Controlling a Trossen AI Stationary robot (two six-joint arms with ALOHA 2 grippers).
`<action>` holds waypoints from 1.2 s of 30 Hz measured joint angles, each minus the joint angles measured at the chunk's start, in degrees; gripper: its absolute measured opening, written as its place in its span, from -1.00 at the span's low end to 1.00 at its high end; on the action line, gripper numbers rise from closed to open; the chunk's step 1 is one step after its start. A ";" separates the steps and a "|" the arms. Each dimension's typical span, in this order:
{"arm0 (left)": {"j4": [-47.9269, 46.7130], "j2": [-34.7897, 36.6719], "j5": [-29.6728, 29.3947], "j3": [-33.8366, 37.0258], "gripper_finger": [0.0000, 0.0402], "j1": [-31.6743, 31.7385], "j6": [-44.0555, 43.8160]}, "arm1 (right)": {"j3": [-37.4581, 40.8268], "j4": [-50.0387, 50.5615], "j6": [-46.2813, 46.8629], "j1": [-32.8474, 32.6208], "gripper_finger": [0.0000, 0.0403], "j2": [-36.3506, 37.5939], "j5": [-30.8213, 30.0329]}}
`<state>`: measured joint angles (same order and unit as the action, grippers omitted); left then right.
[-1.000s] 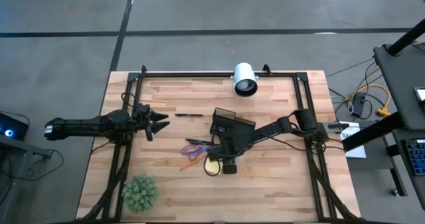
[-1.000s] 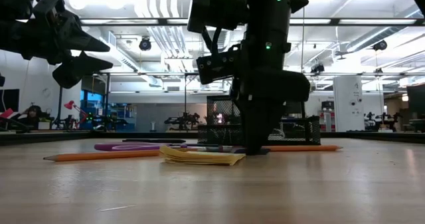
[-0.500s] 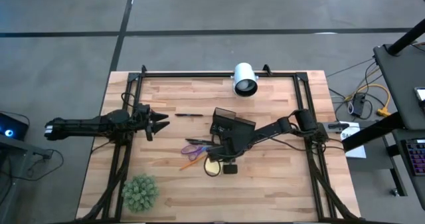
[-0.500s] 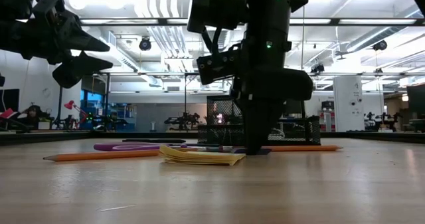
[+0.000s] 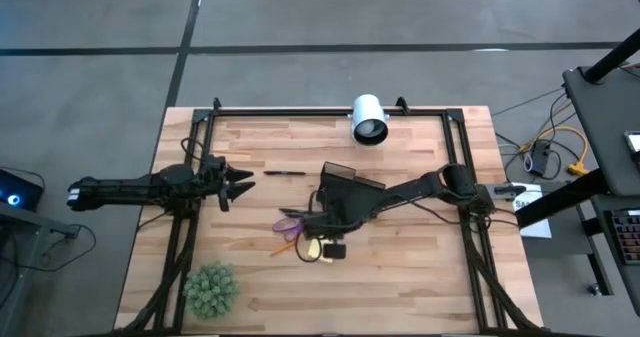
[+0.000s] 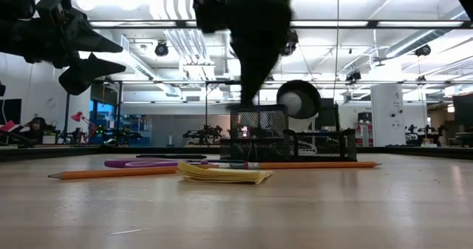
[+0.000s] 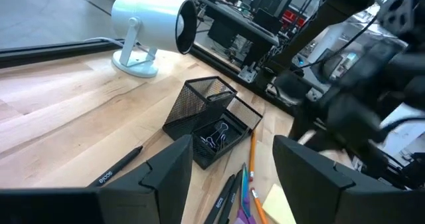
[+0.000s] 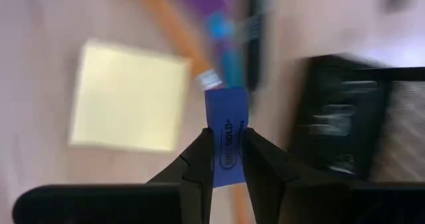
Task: Pick and place office supplies into organizer
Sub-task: Put the blue eraser into the black mesh organizer, then put the right yellow pencil into the black mesh organizer
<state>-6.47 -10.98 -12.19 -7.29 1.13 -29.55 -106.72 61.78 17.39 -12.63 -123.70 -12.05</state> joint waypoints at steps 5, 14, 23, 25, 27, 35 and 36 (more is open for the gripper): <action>-0.01 0.02 -0.01 -0.10 -0.03 -0.02 0.00 | -4.59 5.61 7.35 4.36 -0.71 -0.01 -5.90; 0.03 0.05 0.00 -0.30 -0.03 -0.02 0.01 | 2.73 2.28 8.62 12.90 -0.71 -0.25 6.12; -0.04 0.39 0.00 -0.21 -0.03 0.00 0.00 | 3.91 1.18 8.93 12.89 -0.37 -0.29 -0.59; -0.04 0.39 -0.01 -0.21 -0.03 0.00 0.00 | 2.94 0.92 8.86 12.52 -0.27 -0.24 -1.60; -0.04 0.37 0.01 -0.19 -0.03 0.00 -0.01 | 1.92 0.98 8.26 12.04 -0.18 -0.24 -1.84; -0.04 0.39 0.01 -0.17 -0.03 -0.02 -0.01 | -1.71 -1.20 -12.23 6.97 -0.02 -0.18 1.28; -0.03 0.39 -0.01 -0.17 -0.03 -0.01 -0.01 | -1.70 -2.05 -16.26 6.05 -0.02 -0.18 2.40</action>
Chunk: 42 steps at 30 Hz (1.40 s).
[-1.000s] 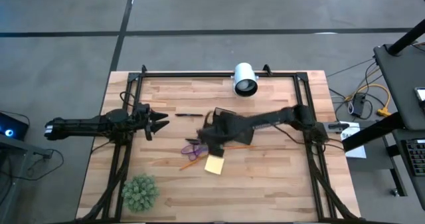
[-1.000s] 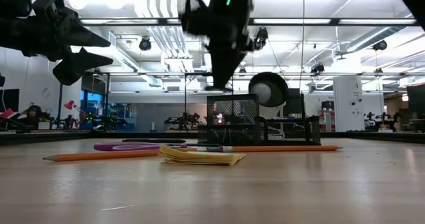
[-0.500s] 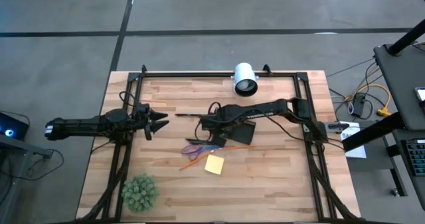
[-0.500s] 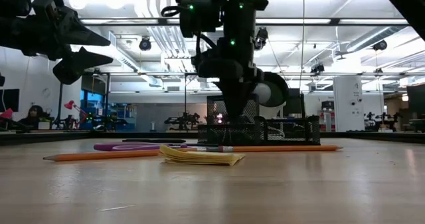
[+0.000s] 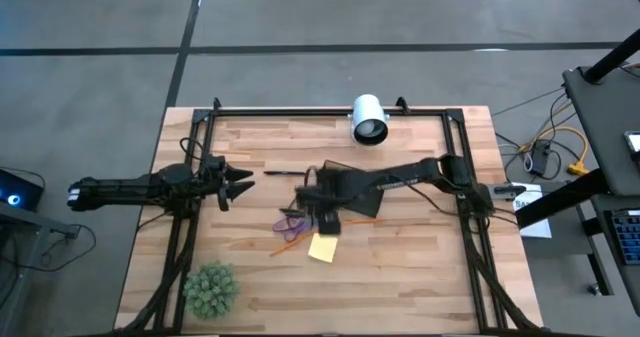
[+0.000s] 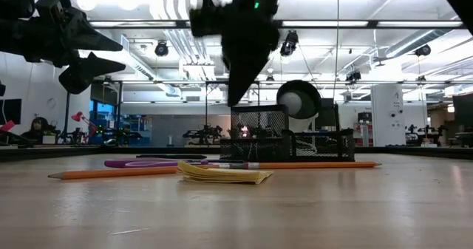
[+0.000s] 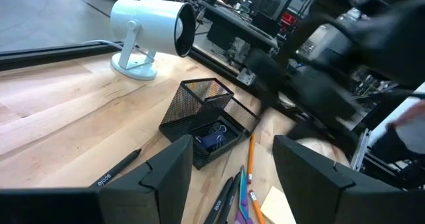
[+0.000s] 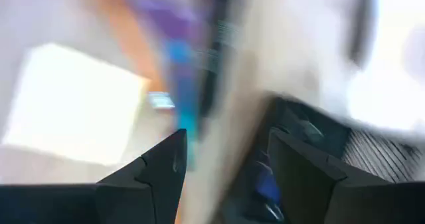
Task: Pick and place office supplies into organizer
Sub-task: Put the right yellow pencil into the black mesh organizer
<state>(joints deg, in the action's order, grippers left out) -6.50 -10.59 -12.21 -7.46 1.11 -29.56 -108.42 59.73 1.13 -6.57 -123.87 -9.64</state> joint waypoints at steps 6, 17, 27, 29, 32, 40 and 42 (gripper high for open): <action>0.00 -0.02 0.01 0.03 -0.03 0.00 0.02 | 2.03 -8.67 -9.96 -2.48 -0.06 -0.53 1.28; -0.02 -0.01 0.02 0.27 -0.03 0.01 0.00 | 4.34 -1.27 2.73 -3.66 -0.14 -2.68 5.03; -0.07 -0.10 0.02 0.33 -0.03 -0.01 0.00 | 10.28 -0.67 14.09 -2.84 -0.21 -2.37 5.18; -0.06 0.12 0.04 0.33 -0.03 0.00 0.00 | 11.17 0.46 15.63 -2.67 -0.23 -1.66 5.39; -0.09 0.15 0.17 0.33 -0.03 0.00 0.01 | 12.66 2.41 15.04 -2.70 -0.26 -0.53 6.18; -0.04 0.16 0.21 0.28 -0.03 0.00 0.02 | 18.05 2.39 15.37 -2.89 -0.35 0.91 8.35; -0.03 0.13 0.22 0.28 -0.03 0.00 0.02 | 18.45 2.05 13.83 -2.48 -0.38 1.03 8.40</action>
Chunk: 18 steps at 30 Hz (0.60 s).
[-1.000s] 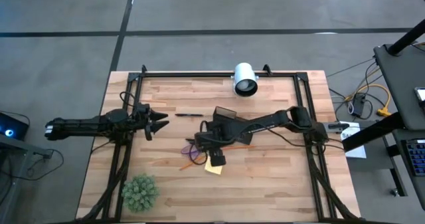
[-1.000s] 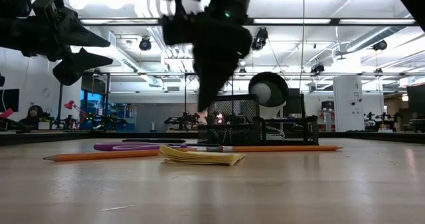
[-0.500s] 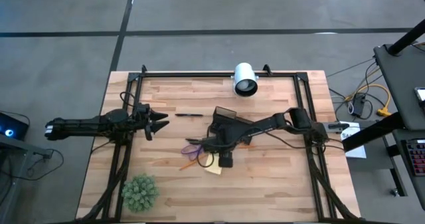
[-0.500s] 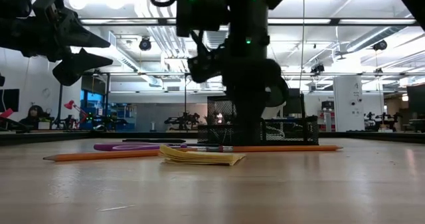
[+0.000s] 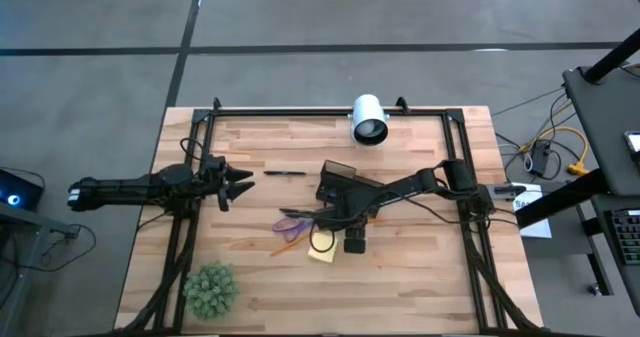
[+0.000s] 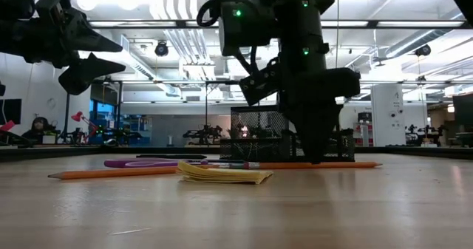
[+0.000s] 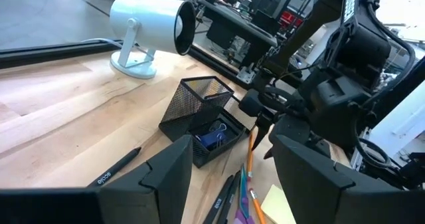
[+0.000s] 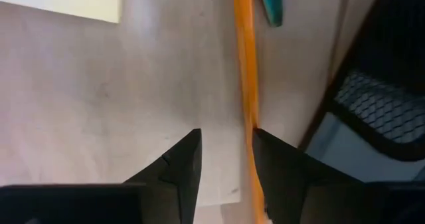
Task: Pick and place office supplies into organizer
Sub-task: Put the right yellow pencil into the black mesh organizer
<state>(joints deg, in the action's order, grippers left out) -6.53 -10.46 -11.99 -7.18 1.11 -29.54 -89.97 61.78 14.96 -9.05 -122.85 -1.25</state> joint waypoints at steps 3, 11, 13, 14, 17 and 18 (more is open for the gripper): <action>0.01 0.13 0.02 0.02 -0.03 -0.01 -0.01 | 0.03 -0.03 -0.33 0.73 -0.42 0.23 -0.01; 0.02 0.16 0.05 0.02 -0.03 -0.01 0.00 | 1.56 -0.52 -2.14 1.93 -0.45 1.29 -0.16; 0.01 0.13 0.06 0.02 -0.03 -0.01 -0.02 | 2.45 -0.53 -2.08 2.20 -0.45 1.30 0.03; 0.01 0.03 0.07 0.00 -0.03 -0.01 0.00 | 3.06 -0.57 -2.14 2.27 -0.44 1.38 0.05; 0.01 -0.02 0.06 0.00 -0.03 0.00 -0.02 | 5.17 -1.12 -2.13 2.67 -0.44 1.64 0.40; 0.01 0.08 0.04 0.00 -0.03 0.00 -0.02 | 5.79 -1.18 -2.17 2.91 -0.44 1.76 1.09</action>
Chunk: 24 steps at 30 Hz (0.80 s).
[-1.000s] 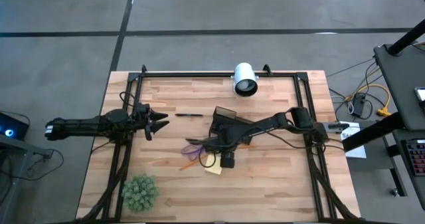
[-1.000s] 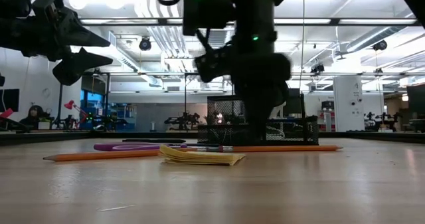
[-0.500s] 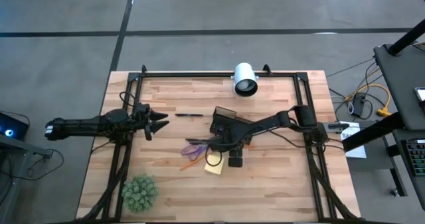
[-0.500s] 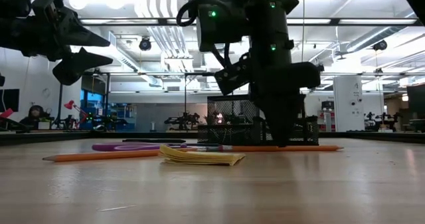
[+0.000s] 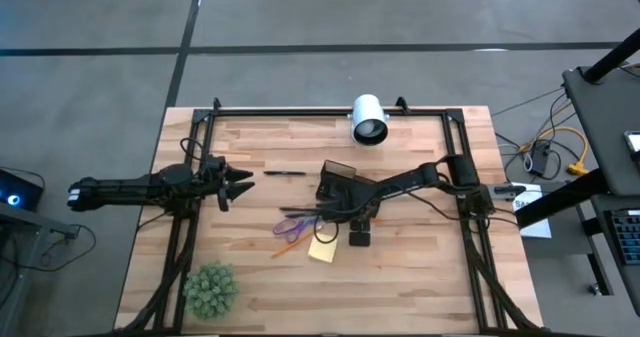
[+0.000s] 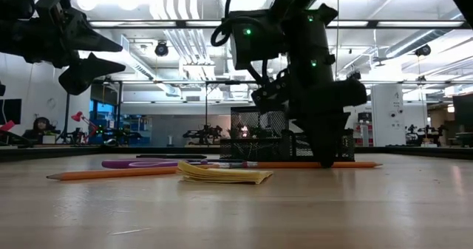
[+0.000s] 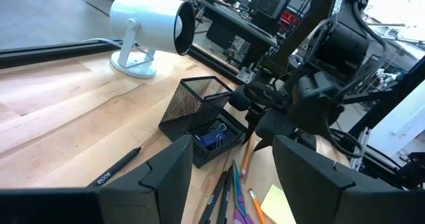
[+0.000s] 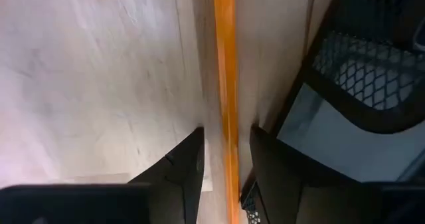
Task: Pick and place office supplies into organizer
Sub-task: Put the right yellow pencil into the black mesh organizer
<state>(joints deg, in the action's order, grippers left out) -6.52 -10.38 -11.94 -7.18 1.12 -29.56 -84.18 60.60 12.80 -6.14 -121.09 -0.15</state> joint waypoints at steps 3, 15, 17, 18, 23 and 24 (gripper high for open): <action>0.00 -0.08 0.00 0.00 -0.03 0.01 0.00 | 1.01 -0.23 -0.40 0.63 -0.48 0.16 3.64; 0.00 -0.04 -0.04 0.00 -0.03 0.01 0.00 | 1.12 -0.32 -3.78 0.36 -0.90 -0.13 -0.69; 0.00 -0.11 -0.06 0.00 -0.03 0.00 0.00 | 1.18 -0.86 -3.79 0.32 -0.92 -0.14 -0.32; 0.00 -0.12 -0.04 0.00 -0.03 0.00 0.00 | 0.89 -0.96 -3.79 0.20 -0.93 -0.14 -0.07; 0.00 -0.01 -0.07 -0.09 -0.03 -0.01 0.00 | -2.49 -1.99 -3.65 -0.63 -0.93 -0.63 4.17; 0.00 0.05 -0.07 -0.09 -0.03 -0.01 0.00 | -3.34 -3.05 -3.25 -0.90 -0.93 -0.70 5.85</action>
<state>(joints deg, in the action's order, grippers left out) -6.52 -10.33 -12.01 -7.27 1.11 -29.56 -87.52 57.55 9.55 -7.04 -121.79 5.70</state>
